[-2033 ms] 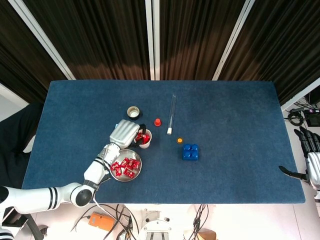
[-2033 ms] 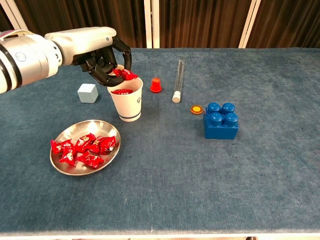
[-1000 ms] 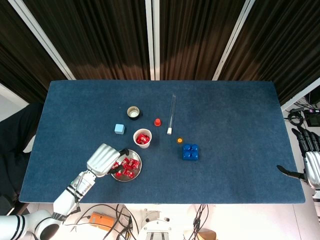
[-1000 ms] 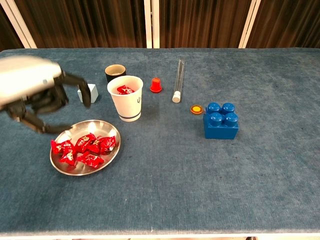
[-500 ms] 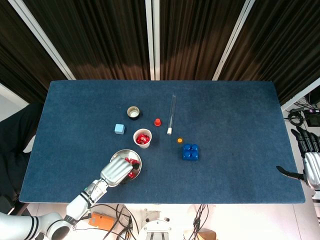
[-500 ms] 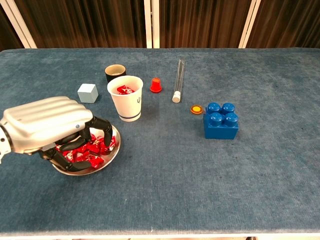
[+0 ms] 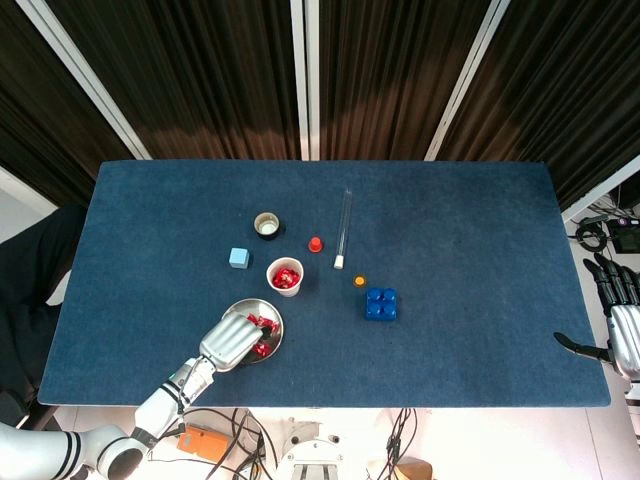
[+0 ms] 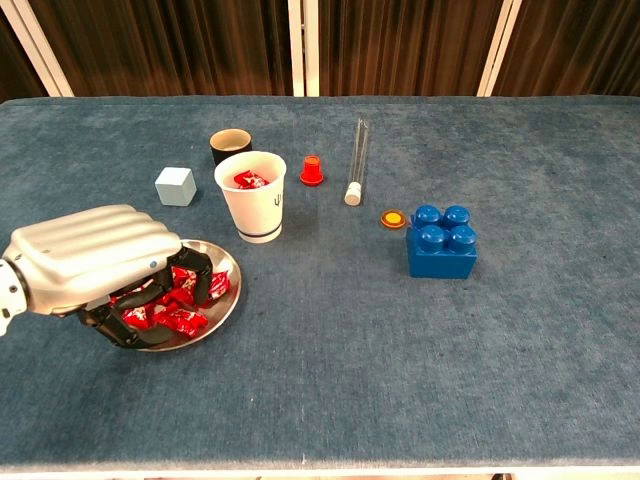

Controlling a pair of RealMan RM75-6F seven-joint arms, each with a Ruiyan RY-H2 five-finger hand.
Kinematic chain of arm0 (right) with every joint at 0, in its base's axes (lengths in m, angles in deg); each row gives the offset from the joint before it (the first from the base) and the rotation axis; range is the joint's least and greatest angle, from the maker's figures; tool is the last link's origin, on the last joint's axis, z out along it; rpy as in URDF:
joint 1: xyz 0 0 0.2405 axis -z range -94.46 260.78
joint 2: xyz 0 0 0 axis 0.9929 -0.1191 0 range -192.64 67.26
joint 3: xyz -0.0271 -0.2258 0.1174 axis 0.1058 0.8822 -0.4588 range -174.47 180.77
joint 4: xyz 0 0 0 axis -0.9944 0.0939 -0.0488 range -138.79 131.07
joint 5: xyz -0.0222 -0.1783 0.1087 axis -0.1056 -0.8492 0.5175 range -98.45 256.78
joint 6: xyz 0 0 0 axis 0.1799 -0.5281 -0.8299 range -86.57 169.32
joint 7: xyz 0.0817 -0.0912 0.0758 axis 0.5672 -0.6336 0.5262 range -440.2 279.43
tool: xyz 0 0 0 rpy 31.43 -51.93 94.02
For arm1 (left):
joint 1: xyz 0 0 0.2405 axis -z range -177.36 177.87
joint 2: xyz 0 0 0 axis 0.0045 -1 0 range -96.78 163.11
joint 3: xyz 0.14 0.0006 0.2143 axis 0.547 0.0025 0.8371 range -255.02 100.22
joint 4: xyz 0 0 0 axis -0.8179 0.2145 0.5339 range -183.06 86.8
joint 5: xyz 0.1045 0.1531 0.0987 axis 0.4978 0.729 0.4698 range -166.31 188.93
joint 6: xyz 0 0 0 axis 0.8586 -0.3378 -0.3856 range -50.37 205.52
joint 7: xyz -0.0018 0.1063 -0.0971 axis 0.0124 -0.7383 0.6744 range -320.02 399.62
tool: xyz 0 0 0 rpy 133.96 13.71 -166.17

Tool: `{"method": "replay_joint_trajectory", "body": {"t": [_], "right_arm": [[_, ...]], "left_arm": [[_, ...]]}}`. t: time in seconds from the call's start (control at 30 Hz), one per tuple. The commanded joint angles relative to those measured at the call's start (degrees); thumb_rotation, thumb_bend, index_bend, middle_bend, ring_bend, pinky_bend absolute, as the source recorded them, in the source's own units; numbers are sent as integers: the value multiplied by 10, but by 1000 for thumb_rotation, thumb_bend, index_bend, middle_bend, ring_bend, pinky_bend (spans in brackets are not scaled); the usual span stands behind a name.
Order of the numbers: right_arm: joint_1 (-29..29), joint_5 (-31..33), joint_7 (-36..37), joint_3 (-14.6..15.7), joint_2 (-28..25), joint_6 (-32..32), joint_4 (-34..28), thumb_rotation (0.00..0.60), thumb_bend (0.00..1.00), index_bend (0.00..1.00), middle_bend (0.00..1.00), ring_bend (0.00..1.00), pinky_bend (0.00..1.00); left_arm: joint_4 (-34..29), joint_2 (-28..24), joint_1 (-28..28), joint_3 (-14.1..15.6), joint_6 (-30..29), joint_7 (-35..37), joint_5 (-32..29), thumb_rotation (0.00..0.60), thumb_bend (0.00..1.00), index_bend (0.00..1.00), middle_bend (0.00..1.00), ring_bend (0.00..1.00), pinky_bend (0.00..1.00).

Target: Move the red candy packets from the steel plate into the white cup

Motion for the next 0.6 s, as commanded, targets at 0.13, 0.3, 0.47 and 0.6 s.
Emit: {"method": "replay_joint_trajectory", "body": {"t": [0.13,0.3,0.47,0.6], "right_arm": [[0,1,-1,0,0,0,-1,600,160,0,59,0,99],[0,0,-1,0,0,0,-1,600,160,0,59,0,99],[1,1,-1,0,0,-1,-1,600,160,0,59,0,99],[2,1,0,-1,-1,-3,-1,600,160,0,59,0,101]], "left_arm": [[8,5,-1,0,6,-10,-9,600,246,455,854,774,792],[12,8,1,-1,15,-3,-14,600,313,514,854,774,792],[14,8,1,-4,16,9,-15,600,366,570,854,774,792],[-13,-12,-4,-16,-4,44,-3,600,363,571,854,774,792]]}}
